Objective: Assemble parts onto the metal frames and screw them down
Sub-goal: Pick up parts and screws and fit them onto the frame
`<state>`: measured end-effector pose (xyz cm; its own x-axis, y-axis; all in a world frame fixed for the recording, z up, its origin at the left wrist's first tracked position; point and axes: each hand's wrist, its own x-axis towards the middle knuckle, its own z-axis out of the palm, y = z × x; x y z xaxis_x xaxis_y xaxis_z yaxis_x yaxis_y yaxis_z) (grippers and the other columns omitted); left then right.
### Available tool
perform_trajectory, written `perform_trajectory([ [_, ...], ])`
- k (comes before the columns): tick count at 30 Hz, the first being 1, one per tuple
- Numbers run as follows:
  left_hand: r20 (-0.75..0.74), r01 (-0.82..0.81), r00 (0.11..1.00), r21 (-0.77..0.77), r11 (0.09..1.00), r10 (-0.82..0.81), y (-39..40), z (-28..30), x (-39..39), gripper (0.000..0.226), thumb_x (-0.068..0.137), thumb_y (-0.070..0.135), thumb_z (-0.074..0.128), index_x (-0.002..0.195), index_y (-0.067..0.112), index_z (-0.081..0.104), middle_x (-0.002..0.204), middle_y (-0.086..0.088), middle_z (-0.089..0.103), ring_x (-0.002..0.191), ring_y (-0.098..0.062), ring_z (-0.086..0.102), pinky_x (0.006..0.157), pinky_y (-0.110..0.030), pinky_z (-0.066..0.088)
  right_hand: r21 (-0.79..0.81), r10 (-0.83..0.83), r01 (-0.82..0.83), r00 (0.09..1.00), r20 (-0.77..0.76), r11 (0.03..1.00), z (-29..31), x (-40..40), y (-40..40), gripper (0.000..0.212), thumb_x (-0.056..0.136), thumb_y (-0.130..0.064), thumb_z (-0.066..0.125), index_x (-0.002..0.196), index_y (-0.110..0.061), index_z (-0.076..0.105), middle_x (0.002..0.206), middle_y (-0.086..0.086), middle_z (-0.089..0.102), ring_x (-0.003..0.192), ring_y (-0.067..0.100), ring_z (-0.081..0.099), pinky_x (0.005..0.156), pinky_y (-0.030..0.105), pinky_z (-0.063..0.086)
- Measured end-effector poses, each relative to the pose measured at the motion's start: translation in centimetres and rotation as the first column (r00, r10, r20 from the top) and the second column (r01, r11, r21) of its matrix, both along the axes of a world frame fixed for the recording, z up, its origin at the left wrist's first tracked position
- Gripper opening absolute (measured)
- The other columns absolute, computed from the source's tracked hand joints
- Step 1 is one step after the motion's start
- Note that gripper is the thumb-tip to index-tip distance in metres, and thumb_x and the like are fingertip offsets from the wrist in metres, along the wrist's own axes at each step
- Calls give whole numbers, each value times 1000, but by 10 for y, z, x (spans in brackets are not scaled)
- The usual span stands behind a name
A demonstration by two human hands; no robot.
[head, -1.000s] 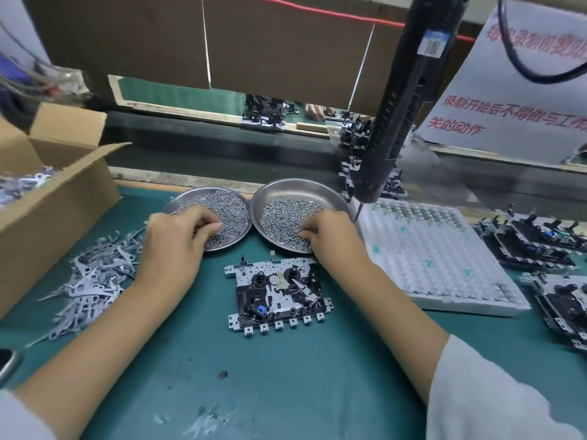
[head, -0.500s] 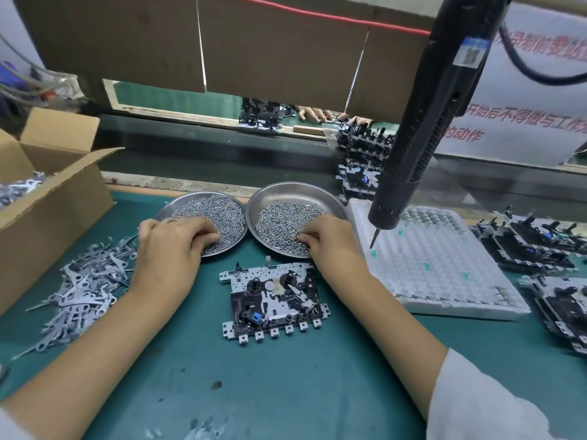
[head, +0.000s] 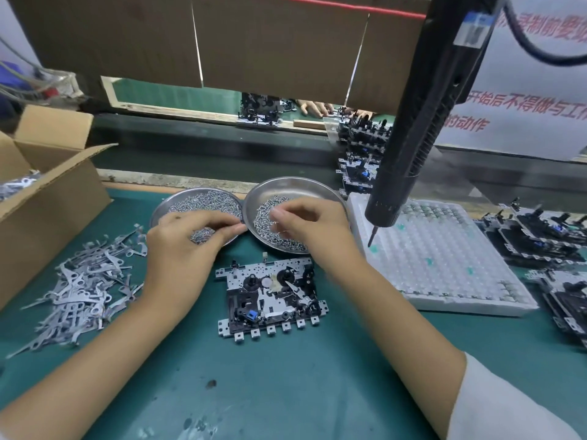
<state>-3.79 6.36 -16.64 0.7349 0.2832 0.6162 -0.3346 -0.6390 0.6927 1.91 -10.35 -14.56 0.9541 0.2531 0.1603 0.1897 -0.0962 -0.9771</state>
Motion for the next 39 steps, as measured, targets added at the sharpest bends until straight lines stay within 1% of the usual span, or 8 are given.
perform_trajectory([
  [4, 81, 83, 994, -61, 995, -78, -9, 2, -4, 13, 73, 25, 73, 77, 34, 66, 82, 19, 67, 77, -3, 57, 81, -26, 43, 294, 292, -223, 931, -219, 929, -1, -12, 12, 8, 87, -1, 62, 86, -6, 68, 77, 6, 71, 72, 14, 69, 70, 20, 57],
  [9, 79, 124, 991, -204, 971, -109, -10, 3, -3, 12, 72, 23, 74, 74, 32, 66, 77, 8, 66, 75, -4, 53, 74, -17, 43, 502, 342, -178, 904, -255, 846, -5, -20, 23, 11, 84, 2, 62, 82, -7, 69, 74, 4, 72, 68, 12, 69, 66, 18, 54],
  [21, 51, 144, 989, -264, 954, -135, -17, -1, -2, 20, 76, 8, 73, 75, 27, 68, 81, 8, 66, 75, 2, 55, 74, -10, 40, 353, 8, 13, 998, -58, 935, -7, -33, 33, 17, 87, 5, 61, 80, -10, 64, 68, -1, 65, 61, 4, 61, 65, 15, 50],
  [24, 19, 60, 998, -153, 986, -58, -5, -1, 2, 20, 79, 8, 72, 78, 27, 68, 82, 12, 66, 73, 4, 53, 78, -13, 41, 325, -69, 79, 997, -40, 943, -6, -30, 31, 10, 86, 4, 62, 85, -4, 66, 72, 3, 66, 63, 4, 62, 68, 16, 52],
  [27, -132, -150, 975, 193, 970, 177, 17, -5, 10, 8, 87, 19, 66, 90, 22, 74, 95, 5, 69, 89, -20, 57, 90, -35, 30, 284, -120, 129, 992, -49, 950, -5, -23, 26, 7, 86, 2, 64, 86, -4, 68, 73, 3, 67, 63, 4, 62, 67, 15, 51],
  [30, -223, -202, 934, 315, 927, 279, 23, -10, 13, 19, 93, 27, 58, 103, 25, 73, 112, 3, 67, 106, -26, 51, 81, -32, 18, 248, -102, 123, 990, -97, 961, -5, -20, 25, 7, 86, 1, 65, 85, -5, 68, 72, 3, 67, 61, 4, 62, 65, 14, 51],
  [35, -62, 123, 991, 90, 988, -118, 0, 4, 0, 25, 82, 26, 66, 104, 16, 72, 98, 1, 70, 88, -9, 61, 89, -24, 44, 246, 35, 0, 990, -139, 969, -4, -22, 26, 5, 86, -2, 66, 86, -6, 69, 68, 2, 67, 60, 4, 63, 63, 15, 51],
  [39, -31, 137, 988, -238, 962, -149, -12, 9, -6, 17, 75, 16, 73, 91, 23, 73, 85, 9, 73, 80, -5, 67, 80, -19, 51, 265, 84, -44, 986, -142, 963, 2, -26, 29, 9, 84, -5, 68, 81, -13, 69, 66, -2, 69, 62, 6, 64, 64, 18, 52],
])
